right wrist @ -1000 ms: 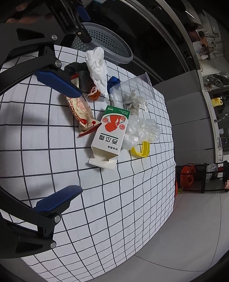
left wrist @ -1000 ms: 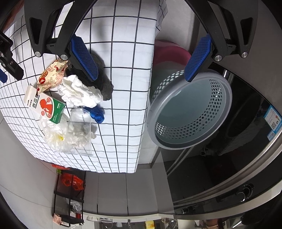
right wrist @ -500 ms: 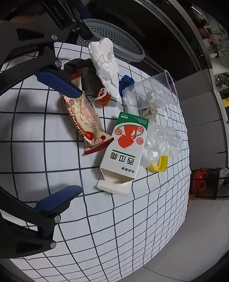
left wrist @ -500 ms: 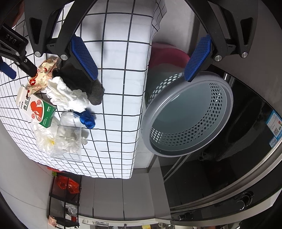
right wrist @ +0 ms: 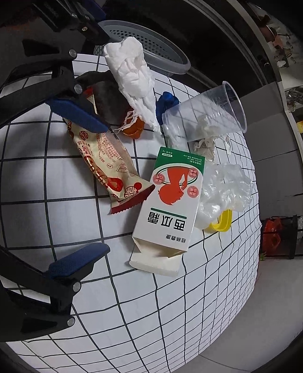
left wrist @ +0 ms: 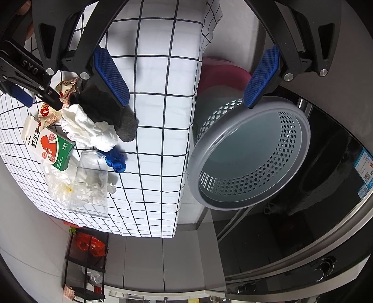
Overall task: Collect trash
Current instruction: 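Grasp the white tissue with the left tool while the right tool grasps the snack wrapper, then carry tissue and wrapper over the grey wastebasket and open both tools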
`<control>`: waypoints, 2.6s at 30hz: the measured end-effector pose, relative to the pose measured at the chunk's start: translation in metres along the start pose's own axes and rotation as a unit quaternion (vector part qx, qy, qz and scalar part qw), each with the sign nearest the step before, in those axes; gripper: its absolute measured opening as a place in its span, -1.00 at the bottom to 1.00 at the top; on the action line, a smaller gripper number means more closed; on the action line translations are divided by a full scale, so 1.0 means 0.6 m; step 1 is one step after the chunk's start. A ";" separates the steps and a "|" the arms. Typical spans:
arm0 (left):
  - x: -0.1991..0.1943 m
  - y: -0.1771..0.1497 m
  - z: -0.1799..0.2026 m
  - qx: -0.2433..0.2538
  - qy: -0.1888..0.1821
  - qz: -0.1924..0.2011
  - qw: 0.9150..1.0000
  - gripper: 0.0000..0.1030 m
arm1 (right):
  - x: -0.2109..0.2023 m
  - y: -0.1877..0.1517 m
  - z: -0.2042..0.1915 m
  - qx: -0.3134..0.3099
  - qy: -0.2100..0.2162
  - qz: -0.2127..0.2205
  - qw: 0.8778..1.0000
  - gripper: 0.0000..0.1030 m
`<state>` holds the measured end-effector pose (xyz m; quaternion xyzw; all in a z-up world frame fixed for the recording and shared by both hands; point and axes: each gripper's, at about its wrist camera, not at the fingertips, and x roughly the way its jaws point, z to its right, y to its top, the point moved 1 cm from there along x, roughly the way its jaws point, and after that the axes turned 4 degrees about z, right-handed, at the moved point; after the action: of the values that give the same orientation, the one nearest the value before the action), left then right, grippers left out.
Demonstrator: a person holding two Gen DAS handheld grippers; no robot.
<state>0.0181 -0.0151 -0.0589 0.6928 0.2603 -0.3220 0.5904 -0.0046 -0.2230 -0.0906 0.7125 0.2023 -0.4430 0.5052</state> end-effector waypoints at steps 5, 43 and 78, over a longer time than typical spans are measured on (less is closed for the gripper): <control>-0.003 0.000 0.004 0.002 -0.003 0.001 1.000 0.87 | -0.004 -0.001 -0.007 -0.014 0.014 0.006 1.000 -0.37; 0.014 0.029 0.127 0.066 -0.124 0.022 0.990 -0.17 | -0.082 -0.014 0.051 -0.010 0.053 0.058 0.997 -0.88; -0.008 0.090 -0.175 -0.062 0.012 0.084 0.994 -0.66 | -0.088 0.098 -0.247 -0.154 0.209 0.086 0.962 -0.88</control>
<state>0.0693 0.0798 -0.0101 0.6781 0.2275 -0.2460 0.6541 0.0743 -0.1052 -0.0003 0.7175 0.3073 -0.2030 0.5912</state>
